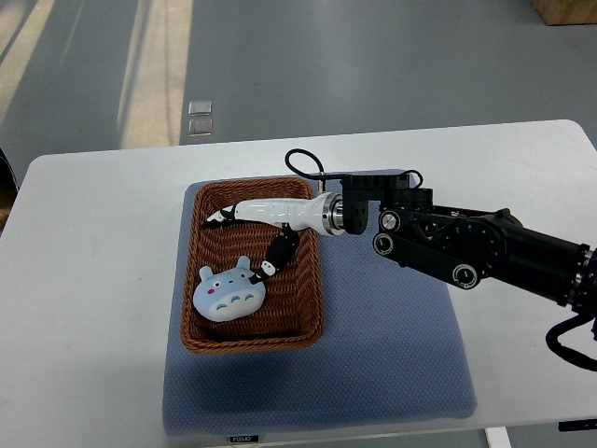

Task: Place blue toy in brown basket

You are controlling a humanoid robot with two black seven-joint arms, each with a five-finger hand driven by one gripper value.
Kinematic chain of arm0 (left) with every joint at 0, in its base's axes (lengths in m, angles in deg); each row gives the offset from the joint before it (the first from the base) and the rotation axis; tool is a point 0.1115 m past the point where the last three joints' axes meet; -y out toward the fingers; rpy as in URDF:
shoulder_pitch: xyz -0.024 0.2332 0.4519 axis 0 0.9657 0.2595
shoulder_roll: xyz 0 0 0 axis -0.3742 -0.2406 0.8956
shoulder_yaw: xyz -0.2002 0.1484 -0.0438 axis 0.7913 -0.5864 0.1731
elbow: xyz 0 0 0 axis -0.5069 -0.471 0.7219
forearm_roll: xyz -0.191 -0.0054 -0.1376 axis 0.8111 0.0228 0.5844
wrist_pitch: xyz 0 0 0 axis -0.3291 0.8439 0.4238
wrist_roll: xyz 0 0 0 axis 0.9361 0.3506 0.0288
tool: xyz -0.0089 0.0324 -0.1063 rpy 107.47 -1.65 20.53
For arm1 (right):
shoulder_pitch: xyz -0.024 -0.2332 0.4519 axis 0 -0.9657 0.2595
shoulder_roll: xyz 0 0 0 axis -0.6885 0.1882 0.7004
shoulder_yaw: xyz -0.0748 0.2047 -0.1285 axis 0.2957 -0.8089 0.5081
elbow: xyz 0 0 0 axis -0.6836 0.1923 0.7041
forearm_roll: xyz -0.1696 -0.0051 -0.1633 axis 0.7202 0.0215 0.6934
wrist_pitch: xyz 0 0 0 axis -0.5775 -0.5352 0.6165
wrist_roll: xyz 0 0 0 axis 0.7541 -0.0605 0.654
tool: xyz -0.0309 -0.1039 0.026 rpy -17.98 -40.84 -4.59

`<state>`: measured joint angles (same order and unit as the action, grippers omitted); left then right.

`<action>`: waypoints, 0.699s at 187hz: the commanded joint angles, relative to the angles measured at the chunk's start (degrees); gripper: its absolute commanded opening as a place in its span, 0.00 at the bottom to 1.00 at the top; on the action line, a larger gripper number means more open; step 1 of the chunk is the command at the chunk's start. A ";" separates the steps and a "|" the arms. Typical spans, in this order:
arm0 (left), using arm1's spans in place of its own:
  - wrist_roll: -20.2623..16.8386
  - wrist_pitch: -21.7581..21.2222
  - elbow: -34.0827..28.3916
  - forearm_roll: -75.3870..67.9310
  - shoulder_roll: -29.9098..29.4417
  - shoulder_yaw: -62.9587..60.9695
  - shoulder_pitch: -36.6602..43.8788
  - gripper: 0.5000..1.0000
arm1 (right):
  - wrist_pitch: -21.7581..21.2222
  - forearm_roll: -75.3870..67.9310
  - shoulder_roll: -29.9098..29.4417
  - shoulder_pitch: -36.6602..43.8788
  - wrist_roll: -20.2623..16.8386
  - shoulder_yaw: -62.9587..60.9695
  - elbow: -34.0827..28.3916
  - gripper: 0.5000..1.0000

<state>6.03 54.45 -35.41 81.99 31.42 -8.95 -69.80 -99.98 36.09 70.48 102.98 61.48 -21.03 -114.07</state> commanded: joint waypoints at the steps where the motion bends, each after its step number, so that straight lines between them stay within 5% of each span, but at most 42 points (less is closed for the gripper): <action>1: 0.01 0.00 0.00 0.00 0.00 0.00 -0.07 1.00 | -0.19 -0.53 0.99 -0.06 0.02 -3.69 -0.01 0.80; 131: 0.01 0.00 0.00 0.00 0.00 0.00 0.02 1.00 | 3.06 -23.30 3.62 -10.26 0.46 -39.54 5.26 0.80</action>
<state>6.03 54.45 -35.41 81.99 31.42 -8.95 -69.81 -98.14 15.43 74.09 94.76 61.71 -56.05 -109.65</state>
